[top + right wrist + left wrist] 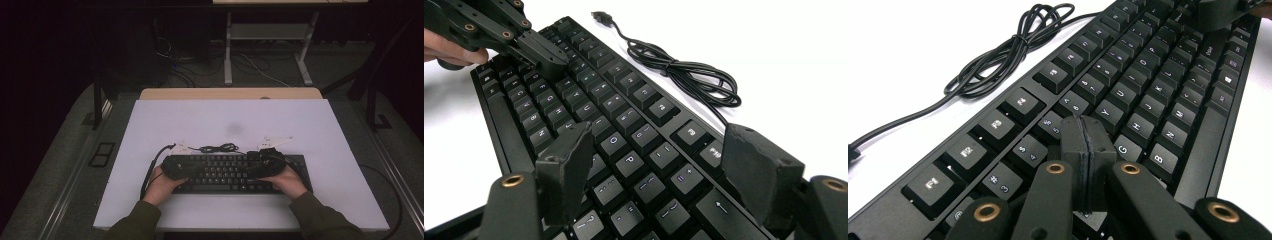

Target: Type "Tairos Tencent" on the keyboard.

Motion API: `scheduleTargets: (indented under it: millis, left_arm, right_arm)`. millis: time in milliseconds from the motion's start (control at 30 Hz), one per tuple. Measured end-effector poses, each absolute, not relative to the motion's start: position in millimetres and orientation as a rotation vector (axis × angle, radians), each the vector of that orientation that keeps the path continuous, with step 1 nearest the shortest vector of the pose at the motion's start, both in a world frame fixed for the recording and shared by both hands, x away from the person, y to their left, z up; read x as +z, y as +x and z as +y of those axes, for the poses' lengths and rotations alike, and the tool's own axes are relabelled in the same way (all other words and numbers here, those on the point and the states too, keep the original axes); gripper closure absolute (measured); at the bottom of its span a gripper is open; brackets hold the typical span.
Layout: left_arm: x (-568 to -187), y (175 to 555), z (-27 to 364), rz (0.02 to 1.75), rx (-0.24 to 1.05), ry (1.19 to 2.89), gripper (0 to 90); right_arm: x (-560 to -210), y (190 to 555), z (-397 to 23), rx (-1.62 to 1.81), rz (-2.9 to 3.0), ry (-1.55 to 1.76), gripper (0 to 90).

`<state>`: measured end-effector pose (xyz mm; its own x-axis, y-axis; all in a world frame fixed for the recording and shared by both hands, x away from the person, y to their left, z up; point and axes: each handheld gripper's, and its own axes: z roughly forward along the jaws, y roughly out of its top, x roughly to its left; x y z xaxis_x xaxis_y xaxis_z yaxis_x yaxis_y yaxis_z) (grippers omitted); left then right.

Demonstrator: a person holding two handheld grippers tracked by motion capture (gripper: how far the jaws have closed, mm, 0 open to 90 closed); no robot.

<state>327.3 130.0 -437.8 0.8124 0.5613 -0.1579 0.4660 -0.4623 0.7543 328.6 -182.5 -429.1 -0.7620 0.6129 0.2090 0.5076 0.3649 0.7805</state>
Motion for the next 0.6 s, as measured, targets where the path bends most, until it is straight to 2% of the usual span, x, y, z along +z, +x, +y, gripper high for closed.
scheduleTargets:
  millis: [367, 600]
  left_arm:
    - [-433.2, 324.7, 131.0, 0.739, 0.160, 2.114, 79.9]
    - [-430.1, 322.4, 131.7, 0.741, 0.167, 2.081, 70.1]
  right_arm:
    - [-428.5, 328.6, -183.1, 1.363, 2.493, 1.027, 28.8]
    - [-428.5, 328.6, -183.0, 1.362, 2.492, 1.027, 28.9]
